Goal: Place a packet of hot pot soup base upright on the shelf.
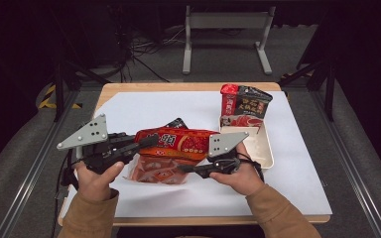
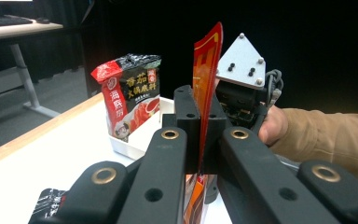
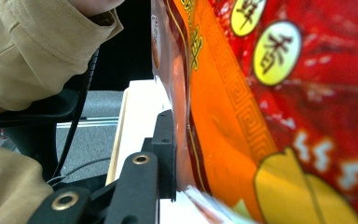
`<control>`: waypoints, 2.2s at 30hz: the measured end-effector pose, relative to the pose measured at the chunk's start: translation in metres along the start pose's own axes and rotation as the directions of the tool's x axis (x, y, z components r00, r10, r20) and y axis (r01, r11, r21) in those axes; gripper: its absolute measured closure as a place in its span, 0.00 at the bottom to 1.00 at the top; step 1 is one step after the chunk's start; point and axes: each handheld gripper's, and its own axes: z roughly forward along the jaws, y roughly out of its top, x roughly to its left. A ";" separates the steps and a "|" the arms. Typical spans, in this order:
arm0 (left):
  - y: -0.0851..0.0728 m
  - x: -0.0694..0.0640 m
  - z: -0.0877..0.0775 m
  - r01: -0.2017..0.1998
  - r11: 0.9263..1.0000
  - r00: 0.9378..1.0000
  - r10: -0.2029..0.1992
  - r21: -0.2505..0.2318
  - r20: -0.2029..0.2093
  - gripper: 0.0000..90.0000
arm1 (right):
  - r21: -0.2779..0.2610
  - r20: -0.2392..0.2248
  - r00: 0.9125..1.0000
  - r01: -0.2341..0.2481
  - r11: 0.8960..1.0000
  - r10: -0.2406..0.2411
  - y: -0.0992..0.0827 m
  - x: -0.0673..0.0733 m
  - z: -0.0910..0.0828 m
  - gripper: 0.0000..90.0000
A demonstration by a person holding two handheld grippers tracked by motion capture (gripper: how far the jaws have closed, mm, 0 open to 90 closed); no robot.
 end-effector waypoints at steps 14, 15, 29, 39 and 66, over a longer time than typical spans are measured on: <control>-0.003 0.008 0.001 0.040 0.999 0.999 -0.039 0.018 -0.023 0.80 | 0.043 0.014 0.999 -0.039 0.998 0.039 0.012 0.000 -0.020 0.78; -0.003 0.009 0.001 0.044 0.999 0.999 -0.043 0.020 -0.029 0.77 | 0.043 0.020 0.999 -0.046 0.998 0.045 0.012 0.000 -0.022 0.78; -0.009 0.022 -0.011 0.049 0.998 0.992 -0.044 0.041 -0.115 0.65 | 0.094 0.120 0.989 -0.100 0.991 0.088 0.031 -0.005 -0.052 0.78; -0.017 0.036 -0.018 0.088 0.995 0.986 -0.080 0.046 -0.148 0.64 | 0.094 0.190 0.975 -0.138 0.986 0.118 0.047 -0.014 -0.074 0.78; -0.032 0.057 -0.017 0.167 0.982 0.971 -0.148 0.091 -0.189 0.57 | 0.076 0.386 0.912 -0.177 0.981 0.134 0.056 -0.046 -0.129 0.78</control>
